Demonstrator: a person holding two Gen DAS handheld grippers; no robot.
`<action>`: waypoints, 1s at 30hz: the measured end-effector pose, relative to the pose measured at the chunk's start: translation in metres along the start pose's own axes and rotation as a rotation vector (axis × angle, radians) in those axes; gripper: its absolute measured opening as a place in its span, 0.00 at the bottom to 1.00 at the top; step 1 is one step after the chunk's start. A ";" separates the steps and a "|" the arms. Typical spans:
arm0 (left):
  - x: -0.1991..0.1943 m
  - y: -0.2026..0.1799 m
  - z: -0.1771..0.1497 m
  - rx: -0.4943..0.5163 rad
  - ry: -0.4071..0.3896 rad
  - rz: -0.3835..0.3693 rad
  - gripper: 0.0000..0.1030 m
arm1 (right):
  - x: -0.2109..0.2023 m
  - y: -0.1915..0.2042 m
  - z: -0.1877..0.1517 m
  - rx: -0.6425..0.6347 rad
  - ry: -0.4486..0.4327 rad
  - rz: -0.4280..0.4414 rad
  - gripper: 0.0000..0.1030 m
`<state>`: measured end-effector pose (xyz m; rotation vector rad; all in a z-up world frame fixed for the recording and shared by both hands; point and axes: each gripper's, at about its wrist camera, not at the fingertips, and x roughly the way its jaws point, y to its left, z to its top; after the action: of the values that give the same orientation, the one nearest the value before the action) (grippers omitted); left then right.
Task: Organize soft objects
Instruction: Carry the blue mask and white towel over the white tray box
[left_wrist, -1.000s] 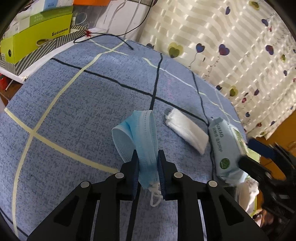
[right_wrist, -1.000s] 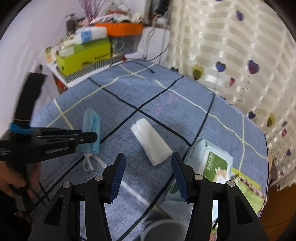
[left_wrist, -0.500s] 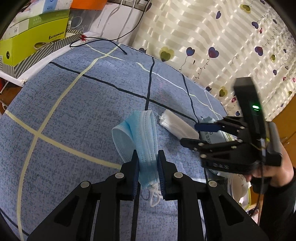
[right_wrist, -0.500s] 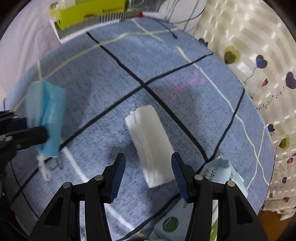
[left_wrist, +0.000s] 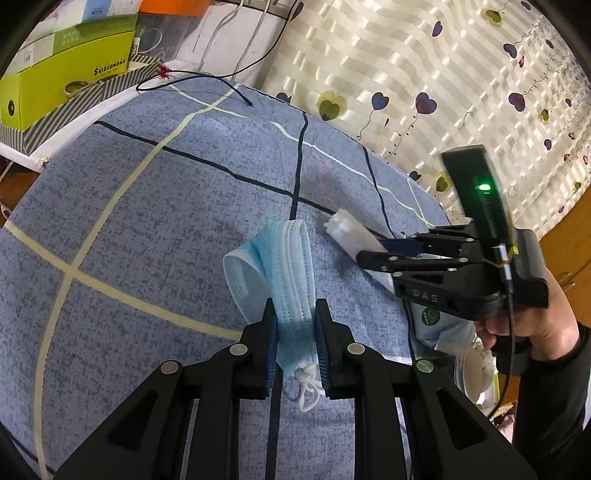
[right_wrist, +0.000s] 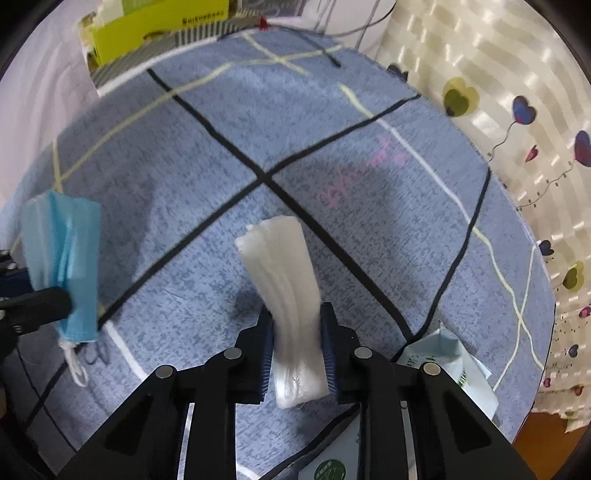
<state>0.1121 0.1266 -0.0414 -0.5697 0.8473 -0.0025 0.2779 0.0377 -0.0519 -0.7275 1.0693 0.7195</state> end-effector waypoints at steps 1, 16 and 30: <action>-0.001 -0.001 0.000 0.002 -0.003 0.000 0.19 | -0.005 0.001 -0.001 0.005 -0.015 0.002 0.21; -0.053 -0.047 -0.015 0.109 -0.091 -0.036 0.19 | -0.122 0.029 -0.070 0.153 -0.332 0.050 0.21; -0.082 -0.105 -0.036 0.222 -0.124 -0.076 0.19 | -0.177 0.033 -0.145 0.252 -0.453 0.043 0.21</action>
<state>0.0549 0.0386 0.0474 -0.3888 0.6937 -0.1277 0.1237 -0.0890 0.0641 -0.3038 0.7420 0.7275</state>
